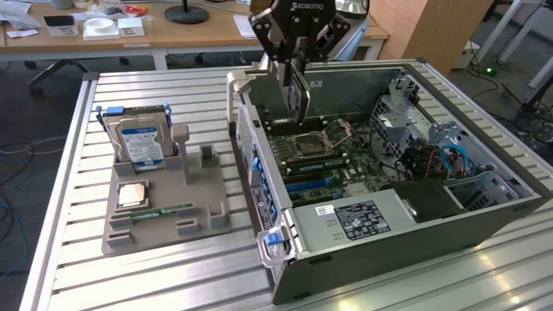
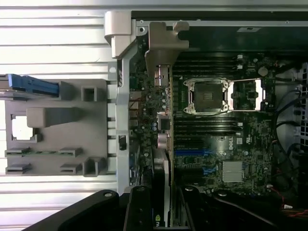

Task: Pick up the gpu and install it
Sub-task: 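Pick up the gpu and move the gpu toward the slot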

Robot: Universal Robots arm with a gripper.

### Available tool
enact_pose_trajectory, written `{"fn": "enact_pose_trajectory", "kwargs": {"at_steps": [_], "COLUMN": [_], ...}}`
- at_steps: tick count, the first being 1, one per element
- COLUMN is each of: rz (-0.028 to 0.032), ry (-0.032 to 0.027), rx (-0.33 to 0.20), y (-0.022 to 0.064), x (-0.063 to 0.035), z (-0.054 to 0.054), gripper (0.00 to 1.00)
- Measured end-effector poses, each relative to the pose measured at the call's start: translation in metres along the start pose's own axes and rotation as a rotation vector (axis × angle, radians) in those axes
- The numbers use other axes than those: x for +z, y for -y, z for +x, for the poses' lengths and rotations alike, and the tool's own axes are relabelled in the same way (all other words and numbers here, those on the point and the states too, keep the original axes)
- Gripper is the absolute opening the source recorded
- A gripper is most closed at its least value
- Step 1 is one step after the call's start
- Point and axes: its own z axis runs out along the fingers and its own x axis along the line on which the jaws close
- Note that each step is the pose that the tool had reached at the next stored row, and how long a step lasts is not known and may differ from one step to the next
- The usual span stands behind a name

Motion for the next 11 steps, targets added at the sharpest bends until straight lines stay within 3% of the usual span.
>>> {"fn": "enact_pose_trajectory", "kwargs": {"at_steps": [11], "rz": [-0.0014], "ry": [0.0000], "rx": [0.000], "y": [-0.0041], "x": [0.0001], "z": [-0.050], "gripper": [0.27]}}
